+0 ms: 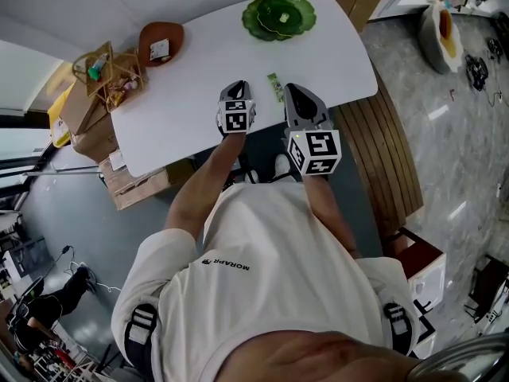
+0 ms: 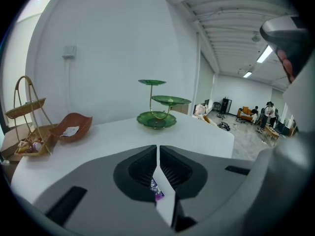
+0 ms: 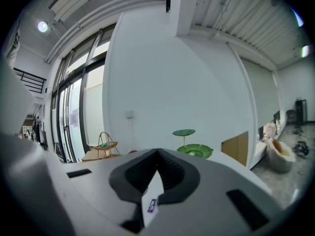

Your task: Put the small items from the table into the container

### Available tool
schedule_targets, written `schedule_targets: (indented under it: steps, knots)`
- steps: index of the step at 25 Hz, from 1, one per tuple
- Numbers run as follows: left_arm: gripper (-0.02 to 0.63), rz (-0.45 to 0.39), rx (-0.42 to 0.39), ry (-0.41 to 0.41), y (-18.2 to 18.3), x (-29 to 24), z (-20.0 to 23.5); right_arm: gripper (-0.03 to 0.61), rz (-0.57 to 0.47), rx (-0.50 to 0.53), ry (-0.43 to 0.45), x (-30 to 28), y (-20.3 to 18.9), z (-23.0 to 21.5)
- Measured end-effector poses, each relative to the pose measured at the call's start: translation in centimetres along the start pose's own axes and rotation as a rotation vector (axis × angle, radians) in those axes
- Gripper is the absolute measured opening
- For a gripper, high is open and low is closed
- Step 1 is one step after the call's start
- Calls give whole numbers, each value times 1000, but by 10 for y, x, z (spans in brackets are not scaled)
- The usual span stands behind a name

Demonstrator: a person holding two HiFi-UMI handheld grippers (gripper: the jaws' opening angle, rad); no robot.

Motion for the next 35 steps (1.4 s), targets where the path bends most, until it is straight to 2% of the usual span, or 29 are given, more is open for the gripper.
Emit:
schedule_targets:
  steps: [7,17,20,23,28,31,35]
  knots:
    - [8,81,43,19,-22,-14,-1,8,13,-6,-3,2,-6,-1]
    - [115,184,135,121,-59,-36,11,8,41,-20,-31,4,-16,-11]
    - [117,195,146,134,-65,-40,13,8,50,-25,-37,3,-19,-14]
    - [157,214,156,143,-70,-45,13,8,56,-29,-41,2,-21,-17]
    - [189,253,159,173,-85,-52,15,8,70,-31,-37,-1,-27,-18]
    - [195,264,184,213,-91,-56,21,8,81,-35,-46,0,-30,-21]
    - [195,271,187,220,-96,-56,20,8,89,-38,-60,2,-33,-26]
Point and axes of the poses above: the fingertips, and each gripper's own axes: x backward along the fingers, z to its left, y out of its top, the point moved 4 cm from there along x, backward along the fingers, and after that the axes turned 10 degrees about x, right-handed, at the moved point
